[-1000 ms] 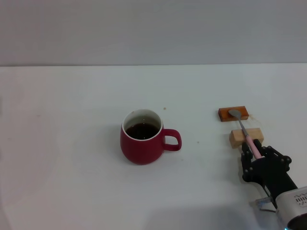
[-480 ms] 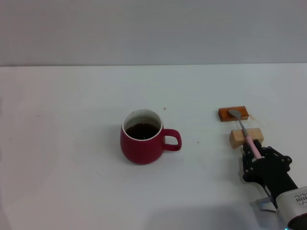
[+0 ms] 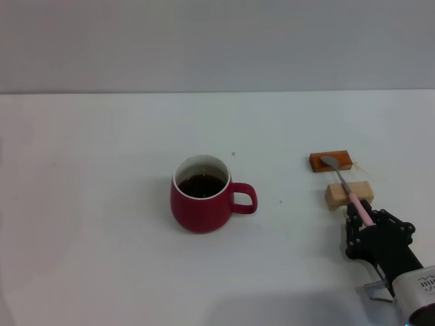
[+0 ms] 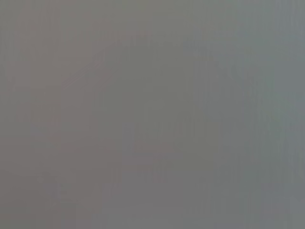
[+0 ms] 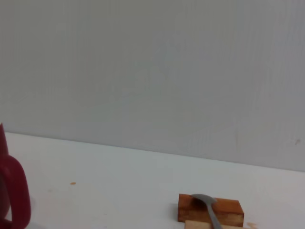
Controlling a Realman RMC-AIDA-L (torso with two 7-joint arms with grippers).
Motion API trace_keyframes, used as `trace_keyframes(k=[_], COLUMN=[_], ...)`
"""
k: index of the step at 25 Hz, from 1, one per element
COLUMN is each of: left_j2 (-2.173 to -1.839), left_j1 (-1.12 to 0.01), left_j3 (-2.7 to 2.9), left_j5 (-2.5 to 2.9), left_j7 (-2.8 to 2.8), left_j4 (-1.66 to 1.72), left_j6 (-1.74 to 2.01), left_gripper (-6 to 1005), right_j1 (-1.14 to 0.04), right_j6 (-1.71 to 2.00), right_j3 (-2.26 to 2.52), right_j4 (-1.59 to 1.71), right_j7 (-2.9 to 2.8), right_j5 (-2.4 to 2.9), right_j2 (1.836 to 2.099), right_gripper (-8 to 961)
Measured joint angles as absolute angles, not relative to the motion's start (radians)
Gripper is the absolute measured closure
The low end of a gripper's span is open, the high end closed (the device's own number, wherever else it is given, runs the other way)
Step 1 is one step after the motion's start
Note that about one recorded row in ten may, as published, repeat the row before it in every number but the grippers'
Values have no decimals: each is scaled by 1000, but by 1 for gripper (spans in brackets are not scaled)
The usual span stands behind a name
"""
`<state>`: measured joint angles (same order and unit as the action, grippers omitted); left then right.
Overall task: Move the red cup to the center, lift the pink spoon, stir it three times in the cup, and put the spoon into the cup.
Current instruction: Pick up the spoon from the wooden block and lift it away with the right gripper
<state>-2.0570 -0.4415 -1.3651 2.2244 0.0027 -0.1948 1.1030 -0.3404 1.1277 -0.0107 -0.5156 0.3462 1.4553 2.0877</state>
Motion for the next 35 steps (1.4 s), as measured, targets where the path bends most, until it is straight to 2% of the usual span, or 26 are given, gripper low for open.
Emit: trace_keyframes(k=[24,35], left_j2=[-2059,-2059], left_j1=[-438,-437], left_j3=[-1365,-1365], left_j5=[2224,2224], left_j7=[0,-2], left_j4=[-195,-195], left_j6=[1104,1099], left_gripper=[197,197], right_j1=[-319,-325], right_j6=[1214,1309], right_j3=[-13,-38], right_j4=[-505,-570], right_j7=[407,447], right_j5=[1450,1451], right_j2=[2089,2080], right_gripper=[799,800])
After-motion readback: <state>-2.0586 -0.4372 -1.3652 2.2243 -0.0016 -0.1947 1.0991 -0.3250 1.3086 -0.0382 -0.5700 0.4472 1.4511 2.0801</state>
